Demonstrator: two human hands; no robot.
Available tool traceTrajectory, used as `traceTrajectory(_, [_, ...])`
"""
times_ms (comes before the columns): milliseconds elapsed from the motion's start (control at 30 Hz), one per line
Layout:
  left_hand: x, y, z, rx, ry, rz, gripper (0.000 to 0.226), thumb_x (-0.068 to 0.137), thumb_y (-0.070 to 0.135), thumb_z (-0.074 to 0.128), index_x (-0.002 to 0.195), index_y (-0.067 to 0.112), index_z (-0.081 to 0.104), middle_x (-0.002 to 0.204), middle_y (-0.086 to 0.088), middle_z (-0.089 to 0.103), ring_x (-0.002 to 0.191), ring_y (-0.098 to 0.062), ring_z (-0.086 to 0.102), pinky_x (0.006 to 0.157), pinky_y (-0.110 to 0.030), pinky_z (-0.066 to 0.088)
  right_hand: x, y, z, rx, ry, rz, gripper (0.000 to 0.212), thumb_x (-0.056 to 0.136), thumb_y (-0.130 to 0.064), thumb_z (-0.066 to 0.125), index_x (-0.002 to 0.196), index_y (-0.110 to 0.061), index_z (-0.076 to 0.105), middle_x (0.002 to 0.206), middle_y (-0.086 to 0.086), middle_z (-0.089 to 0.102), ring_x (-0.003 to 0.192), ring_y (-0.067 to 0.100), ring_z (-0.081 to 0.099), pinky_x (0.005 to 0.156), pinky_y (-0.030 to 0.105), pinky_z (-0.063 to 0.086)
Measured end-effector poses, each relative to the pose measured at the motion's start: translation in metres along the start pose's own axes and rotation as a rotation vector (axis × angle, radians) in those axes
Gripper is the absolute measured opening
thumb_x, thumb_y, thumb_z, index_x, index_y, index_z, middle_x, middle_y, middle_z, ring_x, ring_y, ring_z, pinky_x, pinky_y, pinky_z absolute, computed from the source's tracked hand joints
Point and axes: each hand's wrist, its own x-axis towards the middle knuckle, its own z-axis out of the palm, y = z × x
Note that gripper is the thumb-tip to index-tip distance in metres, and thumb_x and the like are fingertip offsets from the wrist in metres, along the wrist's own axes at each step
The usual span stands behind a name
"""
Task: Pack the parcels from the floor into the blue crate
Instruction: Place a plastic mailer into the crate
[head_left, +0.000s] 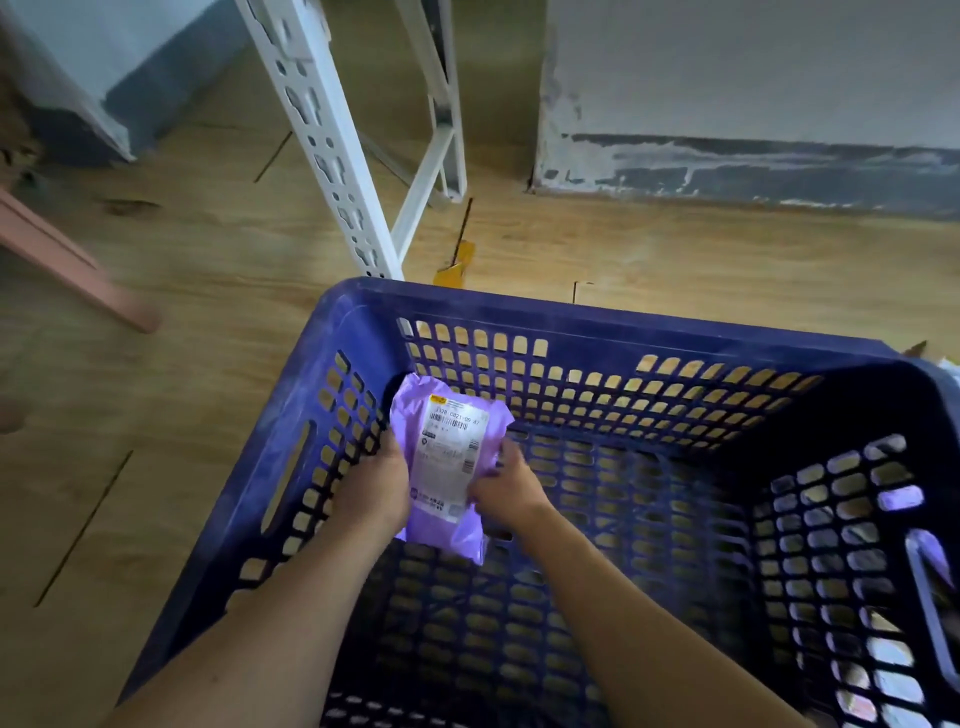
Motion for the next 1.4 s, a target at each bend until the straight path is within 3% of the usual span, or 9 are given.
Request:
traceTrajectory(167, [0.008, -0.008, 0.01, 0.14, -0.028, 0.02, 0.069, 0.095, 0.005, 0.037, 0.148, 0.001, -0.007, 0.147, -0.019, 0.034, 0.127, -0.035, 0.044, 0.098, -0.041, 0.042, -0.006, 0.004, 0.004, -0.061, 0.072, -0.121, 0.087, 0.086, -0.004, 0.051, 0.149, -0.033, -0.001, 0.123, 0.012, 0.056, 0.102, 0.031, 0.062, 0.067, 0.032, 0.052])
traceTrajectory(267, [0.009, -0.011, 0.016, 0.152, -0.12, -0.005, 0.073, 0.093, 0.004, 0.042, 0.148, 0.0, -0.006, 0.148, -0.019, 0.033, 0.129, -0.037, 0.041, 0.103, -0.044, 0.039, -0.02, 0.006, 0.001, -0.268, 0.193, -0.302, 0.082, 0.086, 0.001, 0.045, 0.15, -0.035, 0.009, 0.142, 0.006, 0.039, 0.11, 0.028, 0.057, 0.072, 0.029, 0.046])
traceTrajectory(400, [0.007, -0.009, 0.011, 0.192, -0.098, 0.064, 0.067, 0.094, 0.002, 0.042, 0.149, 0.005, 0.004, 0.141, -0.018, 0.041, 0.123, -0.034, 0.048, 0.095, -0.041, 0.043, -0.026, 0.009, 0.002, -0.702, -0.042, -0.333, 0.069, 0.087, -0.001, 0.045, 0.147, -0.028, 0.026, 0.157, -0.003, 0.01, 0.127, 0.027, 0.046, 0.094, 0.033, 0.048])
traceTrajectory(533, [0.004, -0.011, 0.005, 0.279, -0.074, 0.169, 0.06, 0.094, 0.002, 0.042, 0.147, 0.01, 0.014, 0.135, -0.018, 0.043, 0.118, -0.032, 0.051, 0.089, -0.037, 0.046, -0.024, 0.013, 0.004, -0.802, -0.193, -0.308, 0.068, 0.088, -0.003, 0.044, 0.149, -0.025, 0.023, 0.159, -0.004, 0.004, 0.136, 0.028, 0.036, 0.105, 0.038, 0.041])
traceTrajectory(700, [-0.005, -0.011, -0.004, 0.322, -0.059, 0.186, 0.053, 0.091, 0.006, 0.051, 0.139, 0.009, 0.031, 0.143, -0.015, 0.028, 0.121, -0.031, 0.047, 0.091, -0.036, 0.047, -0.027, 0.007, -0.01, -0.796, -0.071, -0.316, 0.06, 0.088, -0.004, 0.044, 0.142, -0.028, 0.038, 0.149, 0.003, 0.033, 0.125, 0.025, 0.048, 0.098, 0.035, 0.047])
traceTrajectory(1000, [-0.035, 0.031, -0.026, 0.179, 0.073, 0.341, 0.043, 0.09, 0.009, 0.048, 0.133, 0.016, 0.045, 0.136, -0.006, 0.04, 0.12, -0.024, 0.05, 0.08, -0.032, 0.042, -0.086, -0.014, -0.075, -0.655, 0.157, -0.341, 0.05, 0.085, -0.002, 0.044, 0.127, -0.027, 0.056, 0.118, 0.007, 0.064, 0.086, 0.023, 0.059, 0.074, 0.029, 0.05])
traceTrajectory(1100, [-0.056, 0.046, -0.032, 0.128, 0.123, 0.42, 0.04, 0.09, 0.01, 0.048, 0.129, 0.017, 0.049, 0.131, -0.004, 0.046, 0.12, -0.025, 0.049, 0.089, -0.035, 0.043, -0.109, -0.011, -0.091, -0.642, 0.237, -0.369, 0.047, 0.084, -0.003, 0.045, 0.122, -0.028, 0.059, 0.12, 0.003, 0.063, 0.096, 0.022, 0.062, 0.075, 0.028, 0.049])
traceTrajectory(1300, [-0.103, 0.08, -0.053, -0.027, 0.257, 0.562, 0.028, 0.089, 0.018, 0.055, 0.117, 0.019, 0.058, 0.116, -0.001, 0.055, 0.102, -0.023, 0.059, 0.071, -0.032, 0.042, -0.169, -0.003, -0.131, -0.617, 0.376, -0.428, 0.041, 0.086, -0.005, 0.046, 0.119, -0.023, 0.062, 0.121, 0.001, 0.063, 0.1, 0.021, 0.06, 0.082, 0.029, 0.05])
traceTrajectory(1400, [-0.129, 0.1, -0.059, -0.046, 0.289, 0.636, 0.031, 0.089, 0.025, 0.057, 0.12, 0.021, 0.056, 0.12, 0.0, 0.054, 0.107, -0.023, 0.058, 0.08, -0.034, 0.047, -0.199, 0.006, -0.153, -0.635, 0.437, -0.456, 0.041, 0.088, -0.004, 0.044, 0.119, -0.022, 0.063, 0.124, 0.0, 0.063, 0.108, 0.019, 0.058, 0.088, 0.028, 0.049])
